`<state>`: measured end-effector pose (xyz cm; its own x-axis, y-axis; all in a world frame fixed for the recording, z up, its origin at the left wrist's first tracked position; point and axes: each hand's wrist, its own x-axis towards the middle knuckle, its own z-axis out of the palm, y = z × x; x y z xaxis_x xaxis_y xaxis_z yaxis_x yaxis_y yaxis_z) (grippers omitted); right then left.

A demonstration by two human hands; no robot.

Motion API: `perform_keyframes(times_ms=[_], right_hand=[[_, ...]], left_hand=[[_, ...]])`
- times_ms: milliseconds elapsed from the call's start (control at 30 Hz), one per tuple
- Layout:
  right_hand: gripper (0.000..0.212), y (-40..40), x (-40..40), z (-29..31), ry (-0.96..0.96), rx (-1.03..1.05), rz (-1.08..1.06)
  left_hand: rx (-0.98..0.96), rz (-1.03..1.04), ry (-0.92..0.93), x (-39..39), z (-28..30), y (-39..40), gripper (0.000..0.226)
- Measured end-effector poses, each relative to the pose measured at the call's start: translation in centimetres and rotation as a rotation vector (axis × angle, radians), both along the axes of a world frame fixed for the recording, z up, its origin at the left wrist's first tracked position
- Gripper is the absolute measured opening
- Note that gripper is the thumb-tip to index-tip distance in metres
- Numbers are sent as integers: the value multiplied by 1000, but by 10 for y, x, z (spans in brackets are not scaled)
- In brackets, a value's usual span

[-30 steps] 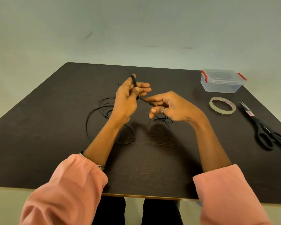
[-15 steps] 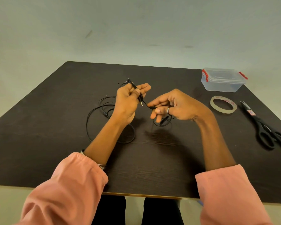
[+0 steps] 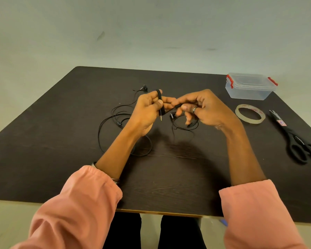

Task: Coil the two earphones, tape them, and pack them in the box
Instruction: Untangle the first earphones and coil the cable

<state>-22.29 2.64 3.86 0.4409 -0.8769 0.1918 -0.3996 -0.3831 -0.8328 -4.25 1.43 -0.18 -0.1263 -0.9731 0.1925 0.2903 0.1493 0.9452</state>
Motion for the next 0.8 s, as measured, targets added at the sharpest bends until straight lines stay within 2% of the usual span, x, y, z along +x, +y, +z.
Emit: perform_keyframes(times_ms=[167, 233, 333, 400, 467, 600, 733, 800], right_hand=[[30, 1, 0, -2, 10, -24, -33], [27, 1, 2, -1, -5, -55, -49], [24, -1, 2, 1, -105, -101, -112], [23, -2, 0, 1, -210, -65, -148], [23, -4, -2, 0, -266, -35, -172], [19, -8, -3, -3, -262, -88, -234], [10, -13, -5, -7, -255, -220, -317], [4, -15, -3, -12, -226, -220, -330]], left_hand=[[4, -10, -47, 5, -3, -4, 36], [-30, -30, -161, 9, -3, -4, 36], [-137, -206, -414, 4, -4, 4, 33], [-154, -326, -454, -1, -5, 8, 31], [-140, -384, -427, -3, -4, 9, 32], [-93, -429, -318, 0, -3, 9, 32], [-14, -524, -38, 3, 1, 10, 40], [27, -563, 122, 4, 2, 10, 41]])
